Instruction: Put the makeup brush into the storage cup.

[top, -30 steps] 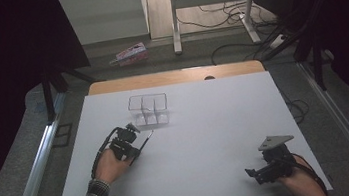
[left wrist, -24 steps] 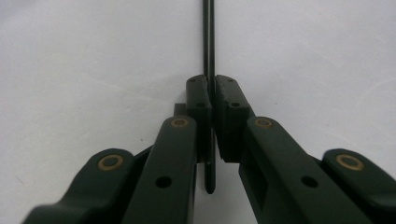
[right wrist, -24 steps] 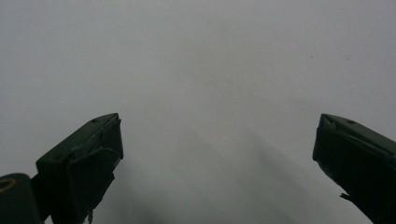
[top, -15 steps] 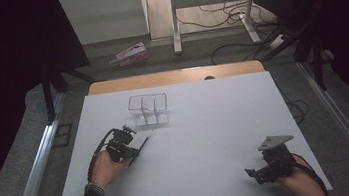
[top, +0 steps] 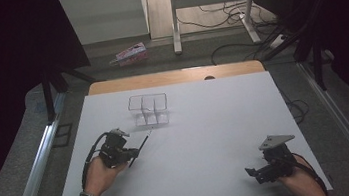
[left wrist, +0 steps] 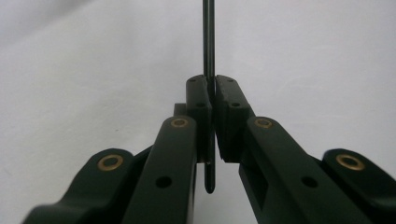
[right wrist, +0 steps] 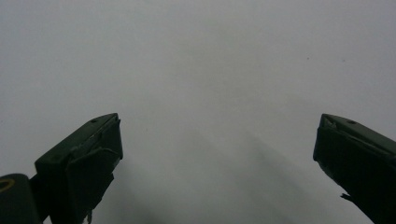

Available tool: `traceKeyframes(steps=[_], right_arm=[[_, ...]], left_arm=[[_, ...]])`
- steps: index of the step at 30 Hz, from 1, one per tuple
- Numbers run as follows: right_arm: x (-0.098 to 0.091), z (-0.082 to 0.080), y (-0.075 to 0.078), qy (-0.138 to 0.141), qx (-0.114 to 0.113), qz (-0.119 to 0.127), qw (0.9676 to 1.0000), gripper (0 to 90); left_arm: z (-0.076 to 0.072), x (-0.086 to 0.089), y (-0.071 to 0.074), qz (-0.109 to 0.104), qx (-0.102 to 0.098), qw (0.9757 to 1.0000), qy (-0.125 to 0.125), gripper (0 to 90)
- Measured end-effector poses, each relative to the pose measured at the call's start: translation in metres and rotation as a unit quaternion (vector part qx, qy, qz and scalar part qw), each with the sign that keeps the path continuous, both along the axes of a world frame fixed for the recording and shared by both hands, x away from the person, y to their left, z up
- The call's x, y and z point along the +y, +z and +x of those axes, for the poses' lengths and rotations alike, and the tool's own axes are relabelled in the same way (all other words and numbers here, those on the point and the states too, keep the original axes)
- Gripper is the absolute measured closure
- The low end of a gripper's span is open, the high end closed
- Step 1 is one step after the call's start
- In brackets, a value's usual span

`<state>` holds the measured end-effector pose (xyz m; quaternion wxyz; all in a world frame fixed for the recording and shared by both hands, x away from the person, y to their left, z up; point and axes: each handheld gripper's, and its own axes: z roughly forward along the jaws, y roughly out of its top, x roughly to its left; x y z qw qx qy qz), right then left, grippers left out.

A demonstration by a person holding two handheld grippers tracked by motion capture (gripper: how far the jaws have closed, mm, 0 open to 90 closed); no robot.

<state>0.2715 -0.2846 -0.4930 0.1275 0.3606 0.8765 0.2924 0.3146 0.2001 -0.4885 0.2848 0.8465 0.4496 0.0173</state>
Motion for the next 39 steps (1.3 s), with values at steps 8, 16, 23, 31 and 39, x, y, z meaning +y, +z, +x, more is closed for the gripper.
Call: traceKeyframes(steps=[8,16,23,31,39], right_arm=[[-0.001,0.0,0.001,-0.005,-0.004,0.01,0.9999,0.1],[-0.001,0.0,0.003,-0.002,-0.008,0.015,0.9998,0.0],[-0.001,-0.001,0.005,0.001,-0.015,0.024,0.9996,0.0],[-0.001,-0.002,0.009,0.003,-0.03,0.057,0.9979,0.0],[0.004,-0.004,0.015,0.015,-0.026,0.106,0.9939,0.0]], left_arm=[[-0.015,0.001,0.003,-0.037,-0.036,0.9986,-0.013,86.2],[-0.027,0.007,0.007,-0.079,-0.063,0.9948,-0.014,86.1],[-0.04,0.012,0.009,-0.139,-0.084,0.9867,-0.007,86.1],[-0.055,0.017,0.012,-0.199,-0.112,0.9735,-0.013,86.1],[-0.07,0.009,0.015,-0.222,-0.136,0.9651,-0.031,86.1]])
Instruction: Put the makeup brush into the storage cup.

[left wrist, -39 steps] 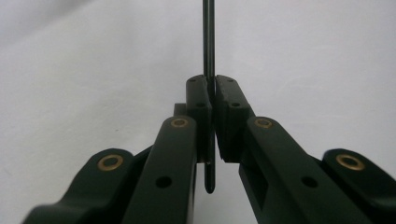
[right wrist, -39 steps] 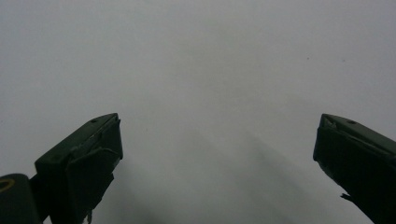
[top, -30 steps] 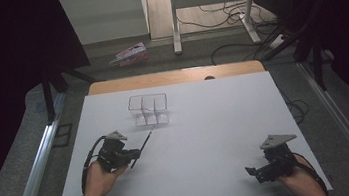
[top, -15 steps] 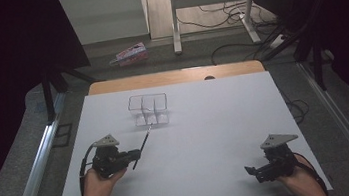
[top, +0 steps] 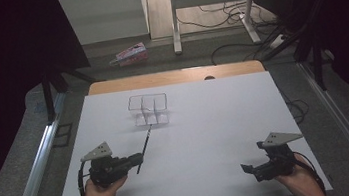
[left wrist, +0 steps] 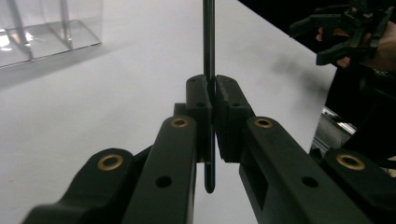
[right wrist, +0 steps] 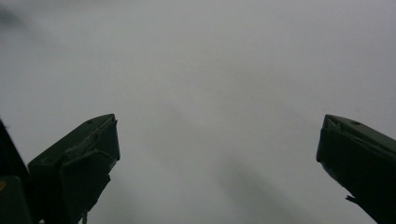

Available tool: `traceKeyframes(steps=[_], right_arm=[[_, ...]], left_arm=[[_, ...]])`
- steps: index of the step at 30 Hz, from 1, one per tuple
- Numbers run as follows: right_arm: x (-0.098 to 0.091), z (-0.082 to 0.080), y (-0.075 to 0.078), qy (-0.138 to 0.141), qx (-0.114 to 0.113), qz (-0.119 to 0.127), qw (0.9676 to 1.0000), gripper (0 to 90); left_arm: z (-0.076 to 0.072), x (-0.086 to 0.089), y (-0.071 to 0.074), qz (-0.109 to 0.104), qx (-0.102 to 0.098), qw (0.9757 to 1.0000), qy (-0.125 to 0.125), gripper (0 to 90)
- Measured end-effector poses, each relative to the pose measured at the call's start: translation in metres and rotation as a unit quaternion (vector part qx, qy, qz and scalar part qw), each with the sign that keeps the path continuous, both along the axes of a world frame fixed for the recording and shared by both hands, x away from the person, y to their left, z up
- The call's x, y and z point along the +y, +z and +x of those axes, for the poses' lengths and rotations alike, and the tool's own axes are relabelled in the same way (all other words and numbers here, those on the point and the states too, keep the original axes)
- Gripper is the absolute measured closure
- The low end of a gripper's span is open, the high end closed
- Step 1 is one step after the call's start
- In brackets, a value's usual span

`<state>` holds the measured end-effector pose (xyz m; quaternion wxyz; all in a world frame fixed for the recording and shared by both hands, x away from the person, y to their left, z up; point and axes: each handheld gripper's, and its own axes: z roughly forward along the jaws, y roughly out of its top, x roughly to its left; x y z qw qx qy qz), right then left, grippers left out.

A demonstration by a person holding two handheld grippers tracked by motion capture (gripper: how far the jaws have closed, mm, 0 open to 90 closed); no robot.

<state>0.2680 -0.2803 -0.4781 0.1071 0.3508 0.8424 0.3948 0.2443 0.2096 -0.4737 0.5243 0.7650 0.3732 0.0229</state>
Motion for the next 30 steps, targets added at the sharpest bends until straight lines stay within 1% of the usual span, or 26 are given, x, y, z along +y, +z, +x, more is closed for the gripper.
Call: traceKeyframes(steps=[2,3,4,8,11,12,14,17,18,20,22,24,26,30], right_arm=[[0.003,0.0,0.003,0.005,-0.001,0.011,0.9999,0.0],[0.003,0.0,0.003,0.005,-0.001,0.011,0.9999,0.0],[0.007,-0.001,0.006,0.009,0.001,0.029,0.9995,0.0],[0.013,-0.001,0.01,0.017,0.004,0.042,0.999,0.2],[0.019,-0.001,0.012,0.025,0.005,0.051,0.9984,0.4],[0.019,-0.001,0.012,0.025,0.005,0.051,0.9984,0.4],[0.024,0.0,0.014,0.031,0.009,0.057,0.9979,0.5],[0.027,0.0,0.015,0.033,0.012,0.061,0.9975,0.5],[0.03,0.0,0.016,0.034,0.014,0.065,0.9972,0.6],[0.032,0.0,0.017,0.035,0.014,0.068,0.997,0.6],[0.037,0.001,0.019,0.038,0.016,0.078,0.9961,0.9],[0.038,0.002,0.019,0.039,0.016,0.08,0.9959,0.9],[0.045,0.003,0.022,0.044,0.019,0.089,0.9949,1.1],[0.056,0.004,0.025,0.051,0.022,0.09,0.9943,1.1]], left_arm=[[-0.003,-0.003,0.0,-0.005,-0.004,1.0,-0.004,86.1],[-0.003,-0.003,0.0,-0.005,-0.004,1.0,-0.004,86.0],[-0.004,-0.005,-0.001,-0.006,-0.006,0.9999,-0.005,86.1],[-0.006,-0.008,-0.001,-0.01,-0.009,0.9999,-0.009,86.1],[-0.009,-0.01,-0.001,-0.019,-0.012,0.9997,-0.012,86.0],[-0.009,-0.01,-0.001,-0.019,-0.012,0.9997,-0.012,86.1],[-0.01,-0.012,-0.001,-0.026,-0.01,0.9995,-0.014,86.0],[-0.01,-0.013,-0.002,-0.03,-0.01,0.9994,-0.014,86.1],[-0.011,-0.013,-0.002,-0.035,-0.01,0.9992,-0.013,86.1],[-0.011,-0.013,-0.002,-0.037,-0.011,0.9992,-0.012,86.1],[-0.012,-0.015,-0.002,-0.044,-0.01,0.9989,-0.012,86.1],[-0.012,-0.015,-0.002,-0.046,-0.011,0.9988,-0.011,86.0],[-0.012,-0.016,-0.002,-0.045,-0.014,0.9988,-0.011,86.1],[-0.013,-0.02,-0.002,-0.049,-0.02,0.9985,-0.011,86.1]])
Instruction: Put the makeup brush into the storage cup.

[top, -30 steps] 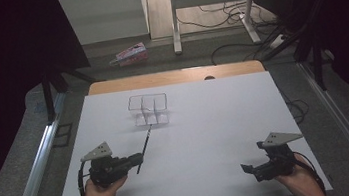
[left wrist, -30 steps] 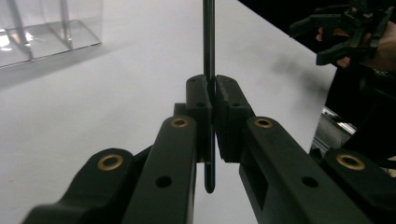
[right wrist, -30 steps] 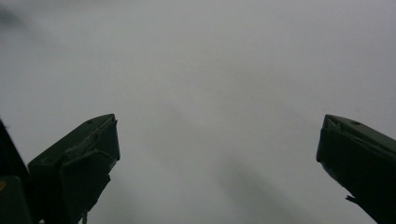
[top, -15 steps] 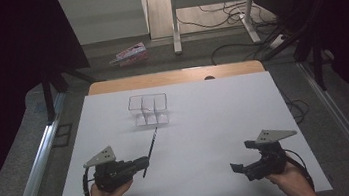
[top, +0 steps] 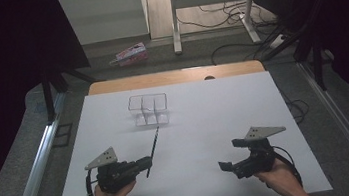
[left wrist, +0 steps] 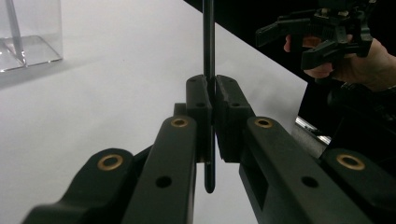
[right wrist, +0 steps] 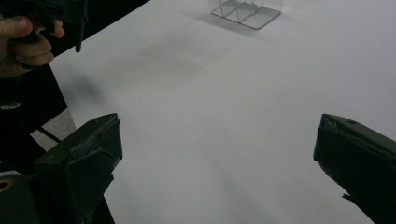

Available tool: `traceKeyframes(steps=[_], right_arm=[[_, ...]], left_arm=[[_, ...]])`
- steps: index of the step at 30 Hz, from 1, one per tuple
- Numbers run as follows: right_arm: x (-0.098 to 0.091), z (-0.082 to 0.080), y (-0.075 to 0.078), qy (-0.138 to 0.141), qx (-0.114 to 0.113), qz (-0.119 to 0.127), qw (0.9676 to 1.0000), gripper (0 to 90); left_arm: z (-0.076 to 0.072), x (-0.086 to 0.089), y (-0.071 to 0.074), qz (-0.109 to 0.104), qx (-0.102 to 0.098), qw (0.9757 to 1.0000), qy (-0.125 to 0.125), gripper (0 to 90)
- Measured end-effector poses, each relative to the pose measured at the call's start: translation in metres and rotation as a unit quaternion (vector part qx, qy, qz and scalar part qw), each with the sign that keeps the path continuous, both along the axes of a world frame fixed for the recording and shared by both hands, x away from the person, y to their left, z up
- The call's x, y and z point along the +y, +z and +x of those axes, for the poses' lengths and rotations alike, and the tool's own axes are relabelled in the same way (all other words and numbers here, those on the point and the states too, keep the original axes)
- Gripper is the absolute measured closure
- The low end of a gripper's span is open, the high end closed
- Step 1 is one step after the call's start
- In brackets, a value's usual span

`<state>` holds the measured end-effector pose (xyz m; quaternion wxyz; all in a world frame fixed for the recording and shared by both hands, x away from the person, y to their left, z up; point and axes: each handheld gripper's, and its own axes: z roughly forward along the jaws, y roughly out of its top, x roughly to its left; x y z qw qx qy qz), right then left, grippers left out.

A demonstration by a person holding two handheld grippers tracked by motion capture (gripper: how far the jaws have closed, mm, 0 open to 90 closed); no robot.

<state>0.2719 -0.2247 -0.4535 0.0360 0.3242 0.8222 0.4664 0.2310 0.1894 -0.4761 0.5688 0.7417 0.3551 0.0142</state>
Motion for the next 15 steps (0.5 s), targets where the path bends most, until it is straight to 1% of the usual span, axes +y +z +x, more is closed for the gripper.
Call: traceKeyframes(steps=[2,3,4,6,7,8,9,10,11,12,14,15], right_arm=[[0.003,0.0,0.001,0.003,-0.001,0.001,1.0,1.1],[0.009,0.001,0.002,0.007,0.004,0.007,0.9999,1.1],[0.011,0.001,0.002,0.009,0.005,0.008,0.9999,1.1],[0.017,0.003,0.003,0.013,0.015,0.017,0.9997,1.1],[0.017,0.003,0.003,0.013,0.015,0.017,0.9997,1.1],[0.02,0.003,0.003,0.015,0.018,0.022,0.9995,1.0],[0.025,0.005,0.005,0.019,0.029,0.034,0.9988,1.0],[0.028,0.006,0.005,0.021,0.035,0.041,0.9983,1.0],[0.03,0.007,0.006,0.024,0.04,0.046,0.9979,1.1],[0.03,0.007,0.006,0.024,0.04,0.046,0.9979,1.1],[0.037,0.009,0.007,0.028,0.05,0.055,0.9968,1.7],[0.041,0.011,0.008,0.032,0.057,0.064,0.9958,3.4]], left_arm=[[0.0,-0.001,0.0,-0.001,-0.001,1.0,0.0,86.1],[0.0,-0.002,0.0,-0.003,-0.002,1.0,0.0,86.1],[0.0,-0.004,0.0,-0.006,-0.004,1.0,-0.001,86.1],[0.0,-0.005,-0.001,-0.008,-0.005,1.0,-0.001,86.1],[0.0,-0.007,-0.001,-0.009,-0.005,0.9999,-0.002,86.1],[0.0,-0.008,-0.001,-0.011,-0.005,0.9999,-0.003,86.1],[0.0,-0.01,-0.002,-0.012,-0.006,0.9999,-0.004,86.0],[0.0,-0.012,-0.002,-0.013,-0.006,0.9999,-0.006,86.1],[0.0,-0.013,-0.002,-0.013,-0.007,0.9999,-0.006,86.1],[0.0,-0.013,-0.002,-0.013,-0.007,0.9999,-0.006,86.0],[0.0,-0.015,-0.002,-0.013,-0.008,0.9998,-0.009,86.1],[0.0,-0.018,-0.002,-0.014,-0.01,0.9998,-0.011,86.1]])
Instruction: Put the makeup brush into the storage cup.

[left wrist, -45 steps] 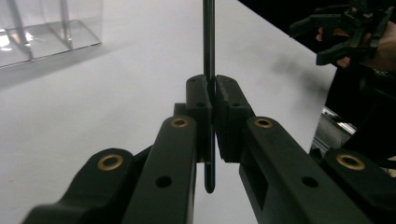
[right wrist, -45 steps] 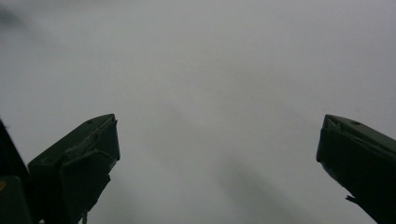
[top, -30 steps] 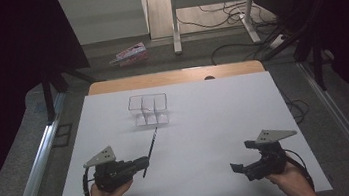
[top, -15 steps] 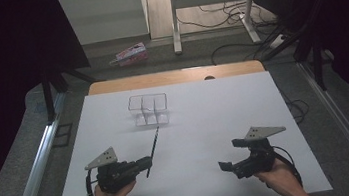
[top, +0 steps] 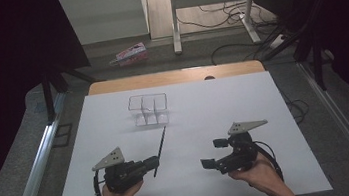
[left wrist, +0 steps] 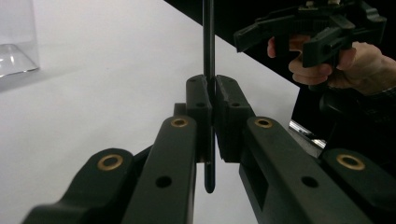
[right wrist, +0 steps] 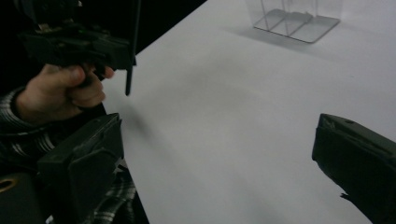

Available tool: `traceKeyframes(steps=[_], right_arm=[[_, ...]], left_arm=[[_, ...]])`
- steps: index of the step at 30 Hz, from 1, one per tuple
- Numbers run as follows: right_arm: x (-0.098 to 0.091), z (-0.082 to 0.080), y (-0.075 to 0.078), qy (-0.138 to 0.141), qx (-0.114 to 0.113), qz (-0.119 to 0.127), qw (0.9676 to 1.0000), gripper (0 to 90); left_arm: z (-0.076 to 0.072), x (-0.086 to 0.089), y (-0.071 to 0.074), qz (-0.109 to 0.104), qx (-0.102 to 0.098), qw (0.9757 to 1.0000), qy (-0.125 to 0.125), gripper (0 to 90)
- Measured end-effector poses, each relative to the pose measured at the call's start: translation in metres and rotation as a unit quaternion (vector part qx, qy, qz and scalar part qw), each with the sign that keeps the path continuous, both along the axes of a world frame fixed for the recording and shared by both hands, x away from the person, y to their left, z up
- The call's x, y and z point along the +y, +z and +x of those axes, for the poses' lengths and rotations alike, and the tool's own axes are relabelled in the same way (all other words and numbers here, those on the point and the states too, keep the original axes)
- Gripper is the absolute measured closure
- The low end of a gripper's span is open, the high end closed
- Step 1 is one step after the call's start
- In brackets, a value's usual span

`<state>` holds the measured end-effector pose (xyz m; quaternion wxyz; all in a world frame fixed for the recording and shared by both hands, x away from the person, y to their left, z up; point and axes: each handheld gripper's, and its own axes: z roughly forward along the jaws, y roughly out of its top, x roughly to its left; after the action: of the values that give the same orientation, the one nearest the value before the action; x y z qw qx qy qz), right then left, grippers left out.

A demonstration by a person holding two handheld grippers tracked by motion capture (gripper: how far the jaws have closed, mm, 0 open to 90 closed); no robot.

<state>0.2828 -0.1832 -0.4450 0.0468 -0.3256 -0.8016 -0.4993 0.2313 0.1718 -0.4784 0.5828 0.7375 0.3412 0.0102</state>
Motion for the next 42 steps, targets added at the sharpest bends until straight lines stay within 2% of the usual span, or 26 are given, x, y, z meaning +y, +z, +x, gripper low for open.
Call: traceKeyframes(steps=[3,4,10,17,23,24,26,29,31,32,34,35,41,42], right_arm=[[0.006,0.001,0.001,0.003,0.004,0.002,1.0,5.7],[0.014,0.003,0.003,0.011,0.011,0.009,0.9998,8.3],[0.032,0.006,0.004,0.021,0.016,0.015,0.9996,14.3],[0.057,0.012,0.004,0.037,0.01,0.022,0.999,21.2],[0.065,0.014,0.005,0.045,0.004,0.032,0.9985,28.1],[0.066,0.015,0.006,0.046,0.006,0.037,0.9983,32.8],[0.066,0.015,0.006,0.047,0.009,0.041,0.998,34.6],[0.068,0.018,0.006,0.055,0.018,0.055,0.9968,43.6],[0.068,0.018,0.006,0.055,0.02,0.058,0.9966,45.6],[0.069,0.02,0.005,0.061,0.024,0.064,0.9958,50.8],[0.069,0.02,0.005,0.062,0.027,0.066,0.9955,52.7],[0.07,0.021,0.005,0.066,0.034,0.073,0.9946,57.4],[0.073,0.022,0.003,0.075,0.05,0.083,0.9924,67.0],[0.074,0.023,0.002,0.076,0.055,0.088,0.9917,74.5]], left_arm=[[0.0,-0.002,0.0,-0.001,-0.002,1.0,-0.002,86.1],[0.0,-0.004,-0.001,-0.002,-0.003,1.0,-0.003,86.1],[0.0,-0.007,-0.001,-0.008,-0.007,0.9999,-0.006,86.1],[0.0,-0.012,-0.002,-0.009,-0.007,0.9999,-0.012,86.1],[0.001,-0.016,-0.004,-0.007,-0.007,0.9998,-0.016,86.1],[0.001,-0.017,-0.004,-0.008,-0.007,0.9998,-0.017,86.0],[0.001,-0.018,-0.004,-0.007,-0.008,0.9998,-0.018,86.1],[0.002,-0.02,-0.005,-0.007,-0.007,0.9997,-0.022,86.1],[0.002,-0.021,-0.005,-0.007,-0.007,0.9997,-0.023,86.1],[0.002,-0.022,-0.005,-0.006,-0.008,0.9997,-0.024,86.0],[0.002,-0.022,-0.005,-0.005,-0.008,0.9997,-0.025,86.0],[0.001,-0.022,-0.005,-0.005,-0.011,0.9996,-0.024,86.0],[0.001,-0.023,-0.005,-0.007,-0.013,0.9995,-0.026,86.0],[0.001,-0.024,-0.005,-0.005,-0.014,0.9995,-0.029,85.9]])
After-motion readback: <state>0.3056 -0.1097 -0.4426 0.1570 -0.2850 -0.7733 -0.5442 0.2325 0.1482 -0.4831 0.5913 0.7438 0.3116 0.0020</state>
